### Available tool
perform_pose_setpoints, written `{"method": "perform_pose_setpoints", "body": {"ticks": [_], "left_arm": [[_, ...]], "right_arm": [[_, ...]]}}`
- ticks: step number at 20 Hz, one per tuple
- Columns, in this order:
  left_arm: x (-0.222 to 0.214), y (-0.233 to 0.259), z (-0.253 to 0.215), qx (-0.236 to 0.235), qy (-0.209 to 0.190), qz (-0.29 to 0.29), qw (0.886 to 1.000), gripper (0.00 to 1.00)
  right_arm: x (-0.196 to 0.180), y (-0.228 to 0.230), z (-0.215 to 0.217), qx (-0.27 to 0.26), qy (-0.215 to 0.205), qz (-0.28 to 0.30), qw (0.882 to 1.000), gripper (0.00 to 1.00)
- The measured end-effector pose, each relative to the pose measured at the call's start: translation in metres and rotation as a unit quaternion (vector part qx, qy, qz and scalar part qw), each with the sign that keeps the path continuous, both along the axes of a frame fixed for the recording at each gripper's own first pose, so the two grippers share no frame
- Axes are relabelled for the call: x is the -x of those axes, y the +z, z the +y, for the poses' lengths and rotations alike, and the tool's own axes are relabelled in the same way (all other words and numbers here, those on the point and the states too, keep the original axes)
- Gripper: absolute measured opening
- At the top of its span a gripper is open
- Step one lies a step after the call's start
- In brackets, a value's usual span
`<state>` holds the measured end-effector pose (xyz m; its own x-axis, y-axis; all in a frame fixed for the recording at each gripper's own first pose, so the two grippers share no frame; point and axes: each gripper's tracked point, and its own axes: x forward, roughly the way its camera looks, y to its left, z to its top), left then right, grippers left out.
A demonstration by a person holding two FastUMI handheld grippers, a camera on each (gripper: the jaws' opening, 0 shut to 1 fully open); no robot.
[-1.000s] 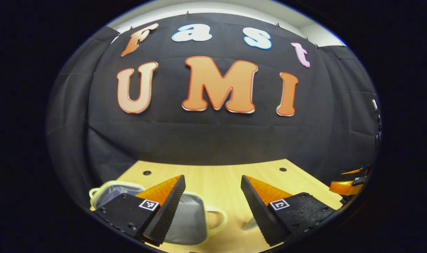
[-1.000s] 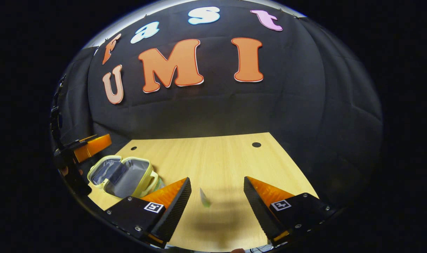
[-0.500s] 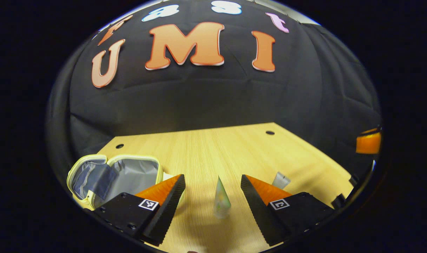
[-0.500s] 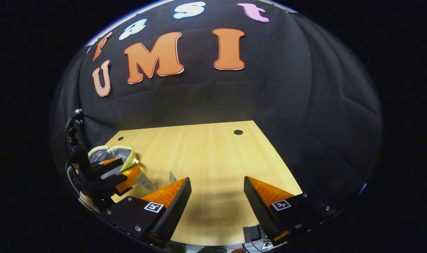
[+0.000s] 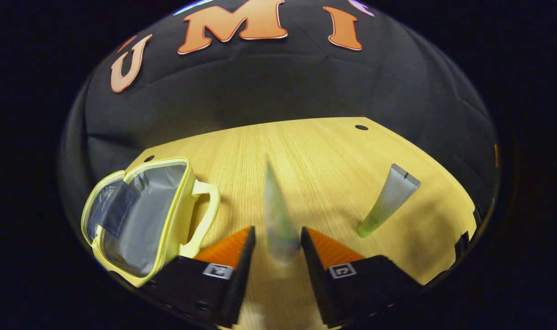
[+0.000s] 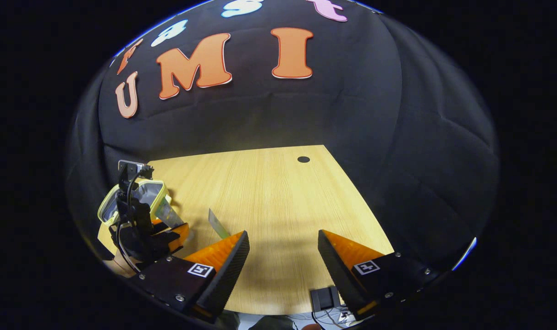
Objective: First open the suitcase, pack the skin care products into it, and then close the suitcase.
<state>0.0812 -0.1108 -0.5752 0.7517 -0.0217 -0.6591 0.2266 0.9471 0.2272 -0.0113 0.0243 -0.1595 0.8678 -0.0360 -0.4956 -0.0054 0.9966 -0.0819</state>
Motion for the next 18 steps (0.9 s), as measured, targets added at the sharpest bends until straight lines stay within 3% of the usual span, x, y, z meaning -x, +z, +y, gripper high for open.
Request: {"method": "perform_pose_setpoints", "body": {"ticks": [1,4,10,15,18], "left_arm": [[-0.003,-0.001,0.000,0.003,-0.005,-0.001,1.000,0.43],[0.003,-0.002,-0.020,0.062,-0.023,0.022,0.998,0.36],[0.027,0.060,-0.018,0.082,-0.055,0.029,0.995,0.36],[0.051,0.117,0.016,0.083,-0.032,0.028,0.996,0.35],[0.065,0.139,0.043,0.070,-0.012,0.019,0.997,0.36]], "right_arm": [[0.000,-0.001,0.001,0.002,0.002,0.002,1.000,0.95],[0.000,-0.006,0.005,0.011,0.011,0.005,1.000,0.95],[-0.014,-0.033,0.052,0.001,0.071,0.030,0.997,0.96],[-0.036,-0.060,0.115,0.001,0.150,0.045,0.988,0.96],[-0.056,-0.092,0.126,0.018,0.165,0.071,0.983,0.96]]}}
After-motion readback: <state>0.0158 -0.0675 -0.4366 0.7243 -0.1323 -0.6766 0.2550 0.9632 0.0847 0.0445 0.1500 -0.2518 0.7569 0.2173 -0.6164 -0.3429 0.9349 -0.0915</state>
